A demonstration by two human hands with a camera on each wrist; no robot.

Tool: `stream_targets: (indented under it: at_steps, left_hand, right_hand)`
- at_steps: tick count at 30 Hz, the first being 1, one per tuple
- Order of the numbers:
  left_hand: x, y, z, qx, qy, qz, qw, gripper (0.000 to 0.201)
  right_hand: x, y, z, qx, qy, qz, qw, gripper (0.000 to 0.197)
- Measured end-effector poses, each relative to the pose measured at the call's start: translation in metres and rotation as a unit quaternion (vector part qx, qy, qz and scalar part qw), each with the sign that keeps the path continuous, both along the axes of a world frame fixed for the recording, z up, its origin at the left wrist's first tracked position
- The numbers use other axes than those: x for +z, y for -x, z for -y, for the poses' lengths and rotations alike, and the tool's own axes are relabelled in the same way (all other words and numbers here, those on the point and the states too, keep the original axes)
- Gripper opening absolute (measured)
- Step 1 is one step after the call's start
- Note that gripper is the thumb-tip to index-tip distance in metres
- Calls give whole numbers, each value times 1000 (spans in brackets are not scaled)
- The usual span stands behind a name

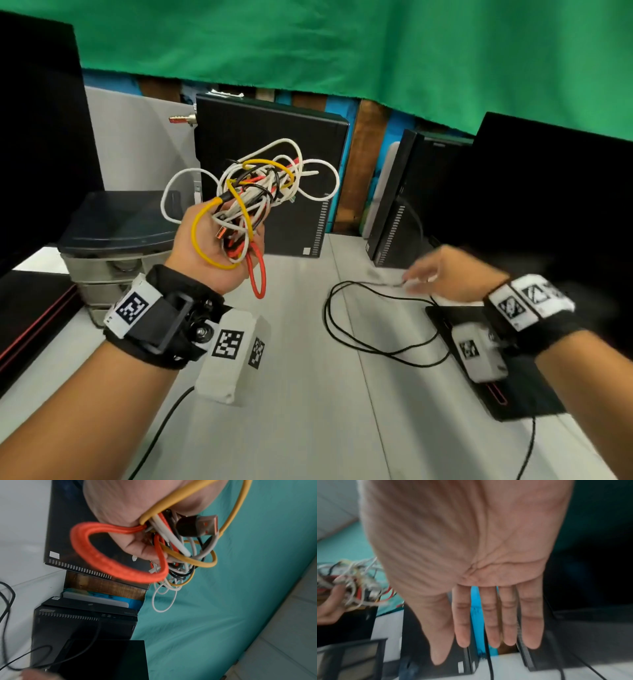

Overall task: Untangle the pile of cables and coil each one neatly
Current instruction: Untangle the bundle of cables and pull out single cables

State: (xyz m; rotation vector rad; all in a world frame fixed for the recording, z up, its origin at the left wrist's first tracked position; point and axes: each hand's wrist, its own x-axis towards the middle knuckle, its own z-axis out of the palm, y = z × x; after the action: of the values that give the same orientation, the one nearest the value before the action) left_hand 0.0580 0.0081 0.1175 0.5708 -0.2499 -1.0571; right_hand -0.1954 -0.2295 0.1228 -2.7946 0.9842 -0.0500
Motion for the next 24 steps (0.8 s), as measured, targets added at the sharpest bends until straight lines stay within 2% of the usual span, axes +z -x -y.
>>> stream_targets:
  at_steps: [2,5,8,10,11,13,15,17,20,24]
  left_hand:
    - [0,1,-1,-6,-1,1,1000,34]
    - [-3,4,1,-8,0,19,1000,33]
    - [-2,13,6,2,-18,81,997,20]
    - [0,22,9,14,-44,137,990,27]
    - [0,26,10,13,-48,161,986,28]
    - [-1,31,12,-1,-59,201,978,32]
    - [-6,36,14,-22,-87,238,967,28]
    - [-13,44,15,-51,-110,259,958,26]
    - [-22,60,20,-74,-129,246,958,35]
    - [-32,73,24,-83,-100,261,957,39]
  right_hand:
    - [-27,13,-6,3,-58,-39,998,22]
    - [-55,26,-11,-18,-119,-33,992,21]
    - [-72,26,-17,-27,-159,-67,985,31]
    - [-73,20,-23,-31,-152,-53,987,30]
    - [-68,18,-27,-26,-133,-18,991,27]
    - [-53,13,-45,-10,-107,113,988,17]
    - [-36,10,-69,13,-131,270,954,8]
    - [-25,8,-92,19,-188,373,908,7]
    - [-29,11,-117,-2,-231,450,863,8]
    - [-38,20,-130,-18,-223,490,842,8]
